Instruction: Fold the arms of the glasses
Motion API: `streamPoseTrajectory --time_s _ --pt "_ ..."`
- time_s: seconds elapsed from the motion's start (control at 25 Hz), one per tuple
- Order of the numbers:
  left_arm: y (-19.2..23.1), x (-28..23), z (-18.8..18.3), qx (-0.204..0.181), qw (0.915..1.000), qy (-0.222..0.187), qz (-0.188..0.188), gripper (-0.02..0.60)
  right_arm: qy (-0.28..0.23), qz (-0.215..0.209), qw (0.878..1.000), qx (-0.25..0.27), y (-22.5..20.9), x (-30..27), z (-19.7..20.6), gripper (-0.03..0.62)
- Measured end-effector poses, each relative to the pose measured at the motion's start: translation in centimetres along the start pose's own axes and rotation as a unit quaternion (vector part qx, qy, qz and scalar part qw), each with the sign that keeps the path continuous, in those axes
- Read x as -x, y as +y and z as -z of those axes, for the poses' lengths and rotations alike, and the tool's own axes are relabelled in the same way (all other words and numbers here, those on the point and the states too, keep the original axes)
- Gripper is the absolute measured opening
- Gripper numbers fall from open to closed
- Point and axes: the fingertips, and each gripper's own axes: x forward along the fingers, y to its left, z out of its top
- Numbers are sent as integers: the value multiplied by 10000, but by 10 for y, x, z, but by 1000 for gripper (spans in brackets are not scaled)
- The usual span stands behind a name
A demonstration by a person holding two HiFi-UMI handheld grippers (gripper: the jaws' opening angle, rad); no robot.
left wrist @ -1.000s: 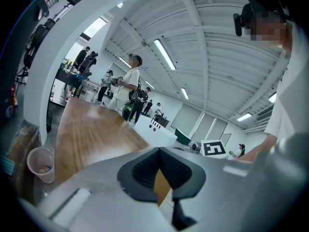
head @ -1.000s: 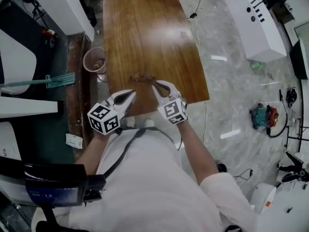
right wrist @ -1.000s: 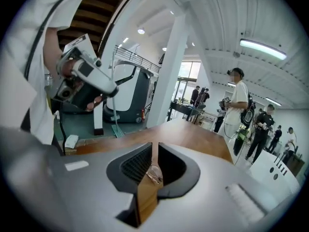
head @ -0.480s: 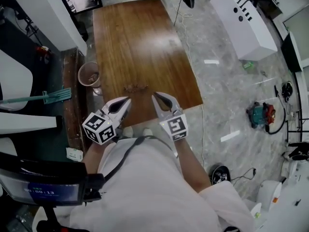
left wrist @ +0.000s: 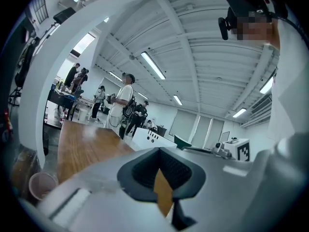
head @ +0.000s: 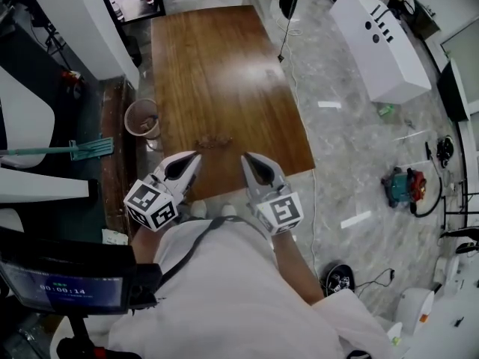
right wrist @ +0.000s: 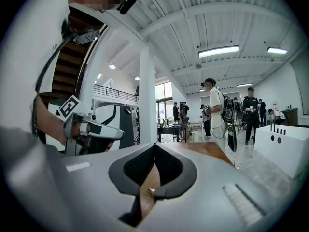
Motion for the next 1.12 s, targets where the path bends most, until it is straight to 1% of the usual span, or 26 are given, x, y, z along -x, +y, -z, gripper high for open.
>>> streamPoseTrajectory --time_s 0.12,0.28,0.56,0.84,1.0,1.12 --pt "0 0 -2 -15 10000 -31 -43 5 -122 -44 9999 -99 -2 2 -7 9" --pt "2 2 -3 -8 9999 -75 -104 5 -136 -91 9997 -154 -2 1 -6 9" --pt "6 4 3 28 9997 -41 -227 5 -8 -146 9997 -215 -1 -1 2 8" --pt "10 3 10 77 9994 32 -326 5 181 -205 9996 -65 -5 -6 9 8" --pt "19 1 10 137 9992 92 -375 5 449 -219 9988 20 -6 -16 16 8" --pt "13 0 10 139 9991 104 -390 5 416 -270 9988 17 -8 -14 15 8"
